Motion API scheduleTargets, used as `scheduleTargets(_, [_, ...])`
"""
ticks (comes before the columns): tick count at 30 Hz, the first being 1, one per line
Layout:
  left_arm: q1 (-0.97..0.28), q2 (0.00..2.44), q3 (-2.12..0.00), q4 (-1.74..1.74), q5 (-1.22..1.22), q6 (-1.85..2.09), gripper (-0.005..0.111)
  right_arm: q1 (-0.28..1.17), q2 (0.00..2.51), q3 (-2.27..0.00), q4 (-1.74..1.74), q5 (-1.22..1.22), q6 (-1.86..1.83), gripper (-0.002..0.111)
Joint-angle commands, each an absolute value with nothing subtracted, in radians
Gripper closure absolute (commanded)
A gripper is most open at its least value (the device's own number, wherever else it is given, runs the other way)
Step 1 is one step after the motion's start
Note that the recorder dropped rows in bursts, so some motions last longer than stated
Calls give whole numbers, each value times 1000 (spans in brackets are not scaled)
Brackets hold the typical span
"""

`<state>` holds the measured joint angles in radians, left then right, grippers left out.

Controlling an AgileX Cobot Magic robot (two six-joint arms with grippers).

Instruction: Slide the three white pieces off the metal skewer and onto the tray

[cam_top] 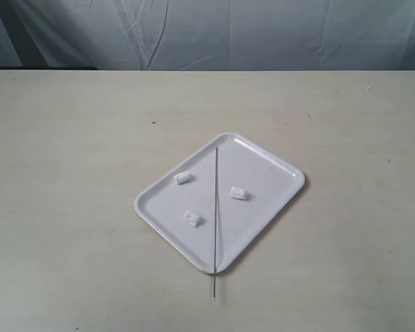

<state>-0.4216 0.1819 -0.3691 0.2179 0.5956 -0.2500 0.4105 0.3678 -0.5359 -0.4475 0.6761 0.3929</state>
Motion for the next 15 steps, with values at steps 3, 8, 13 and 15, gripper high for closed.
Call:
scheduleTargets(3, [-419,176,-283,357,482,-254,107,407,354,-477,-596,713,516,88])
scheduleTargets(8, [-419,176,-269,612,535,-700,107,407,354,-473,-651,766,625,88])
scheduleTargets(13, [-419,182,-200,771,363,-782,107,407,354,-473,-686,775,641,88])
scheduleTargets(15, [-419,197,-191,822,339,-782,107,407,354,-473,-686,783,641,88])
